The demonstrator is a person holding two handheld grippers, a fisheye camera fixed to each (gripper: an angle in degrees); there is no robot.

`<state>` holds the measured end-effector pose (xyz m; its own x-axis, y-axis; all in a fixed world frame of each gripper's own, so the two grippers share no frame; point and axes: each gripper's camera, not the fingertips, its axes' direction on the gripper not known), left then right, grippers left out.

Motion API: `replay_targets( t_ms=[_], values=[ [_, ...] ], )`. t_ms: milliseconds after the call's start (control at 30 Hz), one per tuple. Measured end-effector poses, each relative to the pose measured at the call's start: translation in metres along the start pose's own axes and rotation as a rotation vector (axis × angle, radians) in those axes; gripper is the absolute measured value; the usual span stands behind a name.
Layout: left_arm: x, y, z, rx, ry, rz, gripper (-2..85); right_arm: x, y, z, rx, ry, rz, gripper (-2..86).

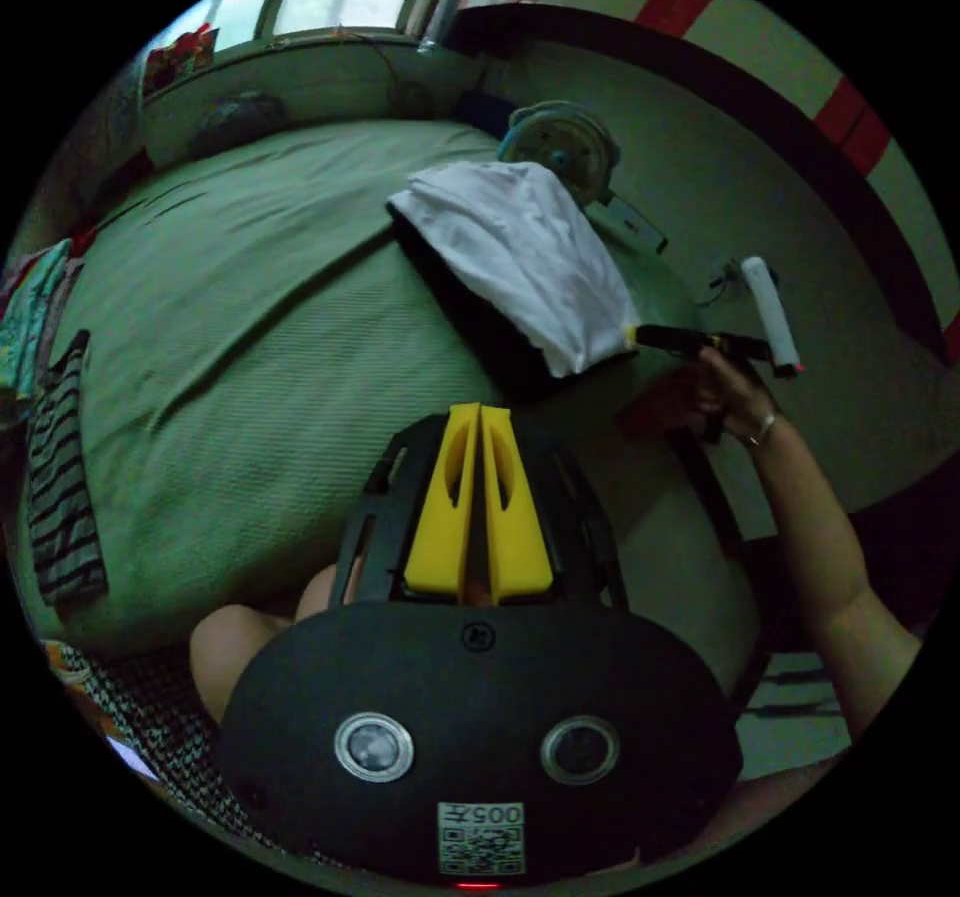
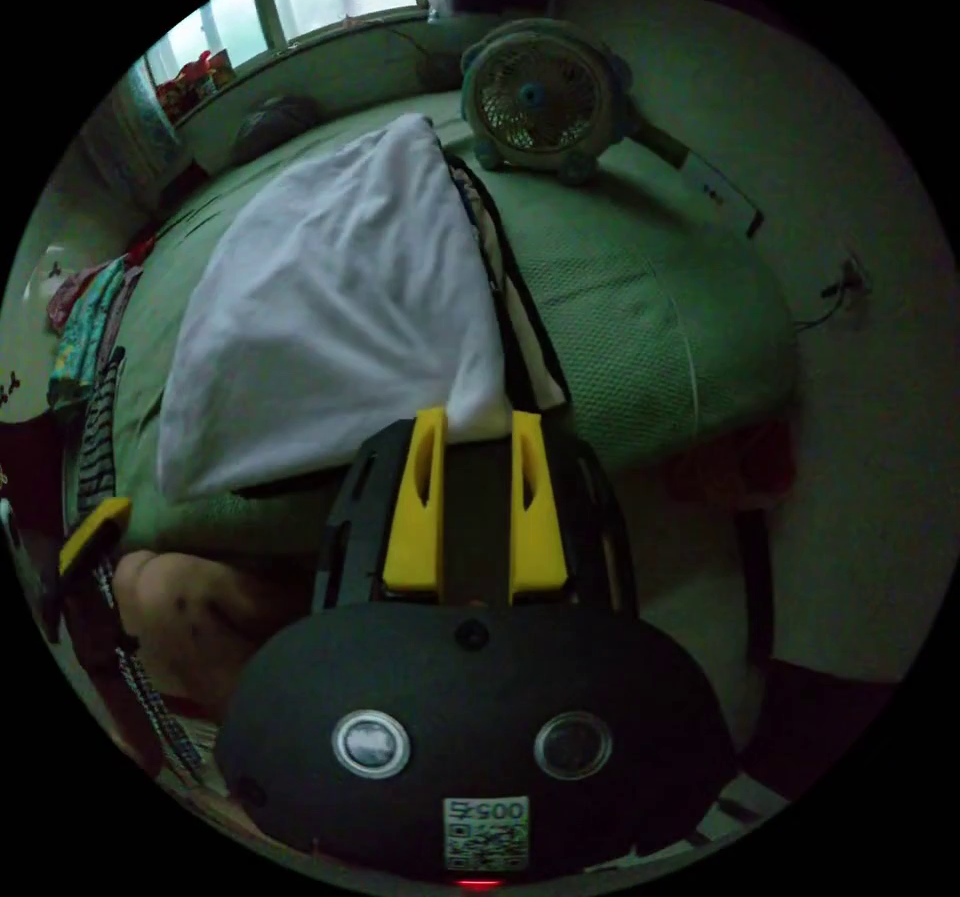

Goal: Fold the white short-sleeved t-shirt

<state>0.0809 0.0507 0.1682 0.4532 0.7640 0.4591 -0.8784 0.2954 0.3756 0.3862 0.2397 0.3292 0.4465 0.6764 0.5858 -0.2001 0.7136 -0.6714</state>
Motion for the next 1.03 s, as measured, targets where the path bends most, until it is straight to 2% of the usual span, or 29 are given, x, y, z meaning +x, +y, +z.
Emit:
replay_targets(
  t_ms=[67, 200, 367, 467, 567, 700, 900, 1033],
  values=[
    [-0.03, -0.001, -0.014, 0.022, -0.064, -0.033, -0.7, -0.029, 0.019, -0.028, 0.099, 0.045, -0.078, 8.3],
    [-0.101, -0.015, -0.042, 0.072, -0.173, -0.125, -0.7, -0.101, 0.031, -0.06, 0.234, 0.009, -0.227, 8.8],
    [-0.176, -0.044, -0.07, 0.16, -0.212, -0.2, -0.7, -0.243, 0.011, -0.047, 0.256, -0.252, -0.42, 11.2],
    [-0.232, -0.065, -0.073, 0.167, -0.229, -0.298, -0.7, -0.334, -0.006, -0.014, 0.203, -0.389, -0.482, 11.5],
    [-0.28, -0.069, -0.071, 0.152, -0.359, -0.371, -0.7, -0.424, -0.021, 0.023, 0.151, -0.456, -0.518, 11.3],
    [-0.339, -0.042, -0.069, 0.068, -0.5, -0.505, -0.7, -0.517, -0.03, 0.055, 0.161, -0.462, -0.577, 12.0],
    [-0.389, -0.03, -0.115, 0.167, -0.604, -0.549, -0.7, -0.64, -0.043, 0.102, 0.137, -0.489, -0.632, 13.2],
    [-0.427, -0.028, -0.111, 0.102, -0.558, -0.596, -0.7, -0.702, -0.05, 0.141, 0.077, -0.479, -0.618, 13.2]
  ],
)
